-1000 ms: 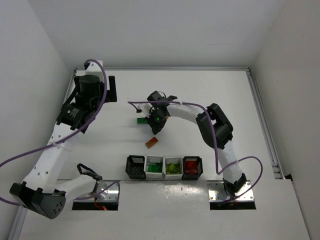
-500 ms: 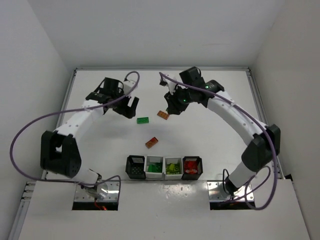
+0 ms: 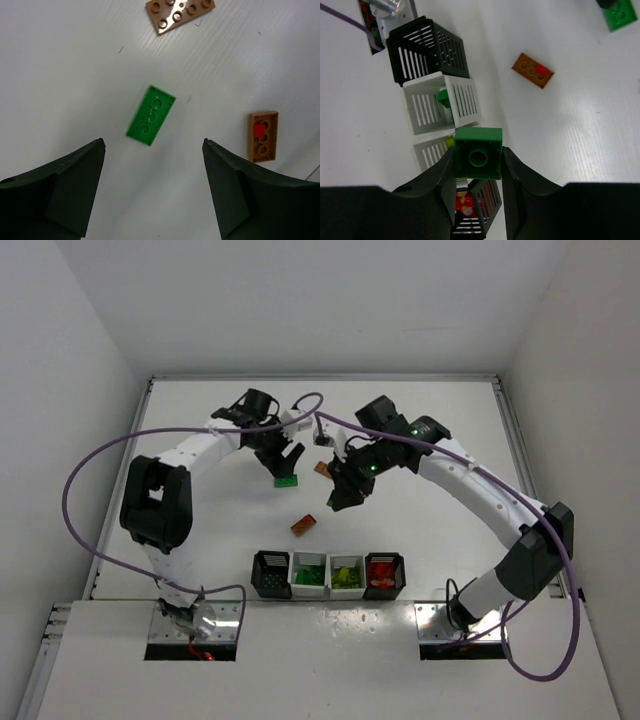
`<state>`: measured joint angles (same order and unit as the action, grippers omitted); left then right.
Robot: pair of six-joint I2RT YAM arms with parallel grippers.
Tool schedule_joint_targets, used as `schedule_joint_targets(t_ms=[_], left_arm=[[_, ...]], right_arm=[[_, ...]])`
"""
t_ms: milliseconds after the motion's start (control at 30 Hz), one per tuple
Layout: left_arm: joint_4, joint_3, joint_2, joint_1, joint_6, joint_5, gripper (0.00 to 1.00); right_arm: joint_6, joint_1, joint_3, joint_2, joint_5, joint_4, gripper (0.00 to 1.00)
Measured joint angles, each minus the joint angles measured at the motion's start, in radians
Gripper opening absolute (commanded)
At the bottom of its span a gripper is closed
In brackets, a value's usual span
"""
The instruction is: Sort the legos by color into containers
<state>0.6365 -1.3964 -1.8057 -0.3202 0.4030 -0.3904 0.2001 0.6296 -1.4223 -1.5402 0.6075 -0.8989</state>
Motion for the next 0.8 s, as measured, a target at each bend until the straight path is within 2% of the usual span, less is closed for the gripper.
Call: schedule_joint_targets(t_ms=[200,500,667,733,767,800], left_arm=[[-0.006,-0.009,-0.109,-0.065,0.031,0.036,0.83],[-0.018,-0.033,-0.222,-0.081,0.058,0.109,0.81],[-0.028,-0.037,-0.225,-0.089,0.085,0.162,0.71],[-0.033,-0.037,-0.229,-0.095,0.092,0.181,0.60],[-0.034,-0.037,-0.229,-0.097,0.093,0.188,0.48],[-0.035,-0.037,-0.229,-0.100,0.095,0.195,0.43]], right_arm=[[0.000,0.074,0.024,0.000,-0.002,0.000,0.00],[0.000,0.117,0.037,0.000,-0.016,0.001,0.00],[0.008,0.157,0.038,-0.001,-0.029,0.001,0.00],[0.012,0.183,0.038,-0.007,-0.033,0.001,0.00],[0.014,0.197,0.038,-0.013,-0.037,0.001,0.00],[0.016,0.213,0.038,-0.021,-0.043,0.000,0.00]])
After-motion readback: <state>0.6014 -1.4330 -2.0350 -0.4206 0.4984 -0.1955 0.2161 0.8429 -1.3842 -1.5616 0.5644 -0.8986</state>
